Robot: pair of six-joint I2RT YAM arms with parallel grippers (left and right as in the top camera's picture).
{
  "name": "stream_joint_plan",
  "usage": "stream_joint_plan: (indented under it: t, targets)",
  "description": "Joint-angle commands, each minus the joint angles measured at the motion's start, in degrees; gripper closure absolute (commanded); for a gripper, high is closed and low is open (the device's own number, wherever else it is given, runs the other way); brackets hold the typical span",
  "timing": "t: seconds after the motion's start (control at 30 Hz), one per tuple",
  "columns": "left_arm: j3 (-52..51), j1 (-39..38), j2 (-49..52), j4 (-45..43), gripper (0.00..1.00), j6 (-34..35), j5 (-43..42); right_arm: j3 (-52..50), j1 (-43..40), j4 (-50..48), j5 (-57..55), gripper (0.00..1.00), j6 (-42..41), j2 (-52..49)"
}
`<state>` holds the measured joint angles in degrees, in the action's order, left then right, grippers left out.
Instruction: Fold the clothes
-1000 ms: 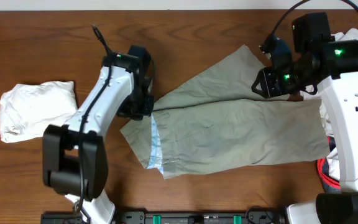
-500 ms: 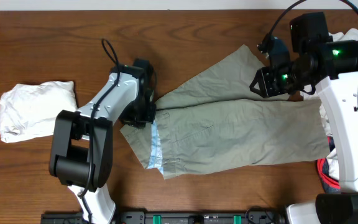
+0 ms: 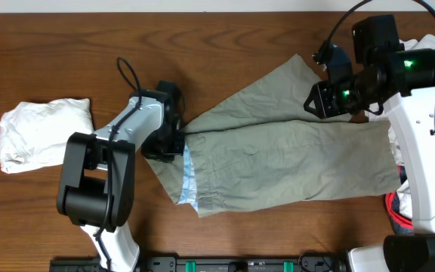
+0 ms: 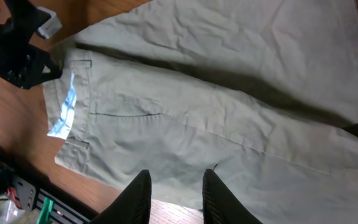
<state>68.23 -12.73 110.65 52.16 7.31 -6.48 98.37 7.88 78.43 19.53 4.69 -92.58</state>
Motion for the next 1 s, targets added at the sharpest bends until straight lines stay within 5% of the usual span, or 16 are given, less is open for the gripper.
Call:
stream_joint_plan:
  t: [0.0, 0.37, 0.7, 0.97]
  targets:
    - [-0.9, 1.2, 1.1, -1.5, 0.94, 1.4, 1.4, -0.4, 0.5, 0.0, 0.5, 0.74, 0.7, 0.3]
    - [-0.2, 2.2, 12.8, -12.6, 0.94, 2.5, 1.4, -0.4, 7.2, -1.8, 0.4, 0.73, 0.5, 0.3]
    - [10.5, 7.5, 16.2, -12.4, 0.94, 2.4, -0.1, -1.4, 13.9, -12.4, -0.9, 0.44, 0.1, -3.6]
    - [16.9, 8.7, 16.2, -12.5, 0.93, 2.4, -5.1, -1.4, 15.5, -22.8, -0.4, 0.23, 3.2, -18.3]
